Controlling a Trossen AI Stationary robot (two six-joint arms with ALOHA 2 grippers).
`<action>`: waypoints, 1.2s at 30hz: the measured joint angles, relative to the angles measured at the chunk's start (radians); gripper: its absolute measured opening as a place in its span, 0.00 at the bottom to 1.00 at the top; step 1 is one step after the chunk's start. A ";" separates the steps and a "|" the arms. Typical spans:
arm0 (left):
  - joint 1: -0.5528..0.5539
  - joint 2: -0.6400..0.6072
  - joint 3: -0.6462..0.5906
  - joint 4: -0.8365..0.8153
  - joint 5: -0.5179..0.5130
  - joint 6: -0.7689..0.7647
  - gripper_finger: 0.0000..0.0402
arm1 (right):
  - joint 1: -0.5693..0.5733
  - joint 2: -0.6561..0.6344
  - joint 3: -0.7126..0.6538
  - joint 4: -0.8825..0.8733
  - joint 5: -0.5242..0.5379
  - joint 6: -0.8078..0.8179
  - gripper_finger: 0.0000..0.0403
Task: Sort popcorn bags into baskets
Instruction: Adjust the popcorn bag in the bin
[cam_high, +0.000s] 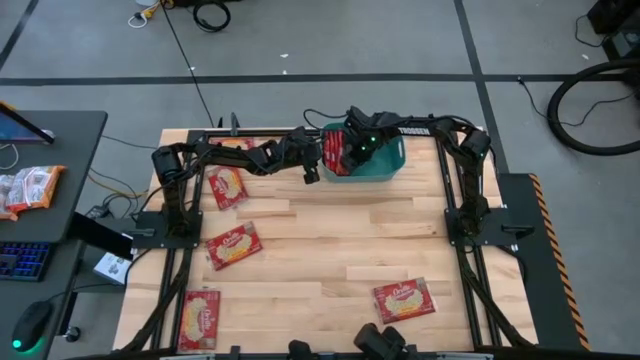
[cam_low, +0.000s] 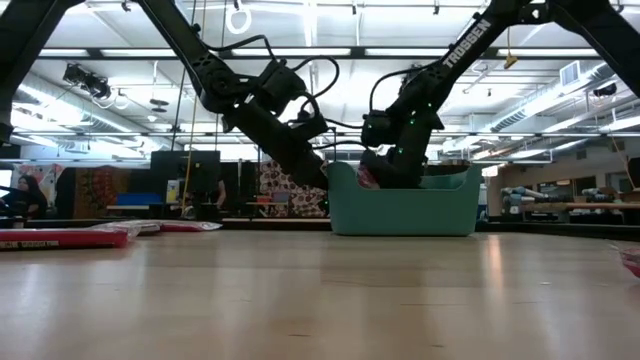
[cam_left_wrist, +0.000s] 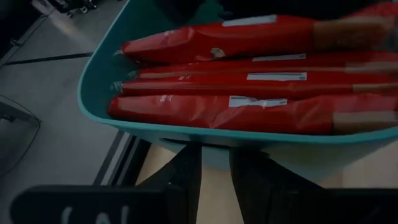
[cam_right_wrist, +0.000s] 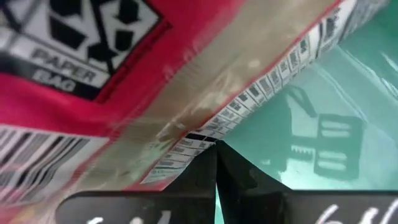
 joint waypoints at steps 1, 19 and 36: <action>0.000 0.000 0.000 0.000 -0.001 0.000 0.22 | 0.001 0.000 -0.005 0.001 0.005 0.000 0.01; 0.000 -0.013 -0.002 -0.016 0.001 -0.033 0.22 | 0.055 -0.001 -0.079 0.214 -0.016 0.107 0.01; 0.005 -0.062 0.001 -0.100 -0.082 -0.015 0.22 | 0.053 -0.016 -0.067 0.113 -0.003 0.234 0.04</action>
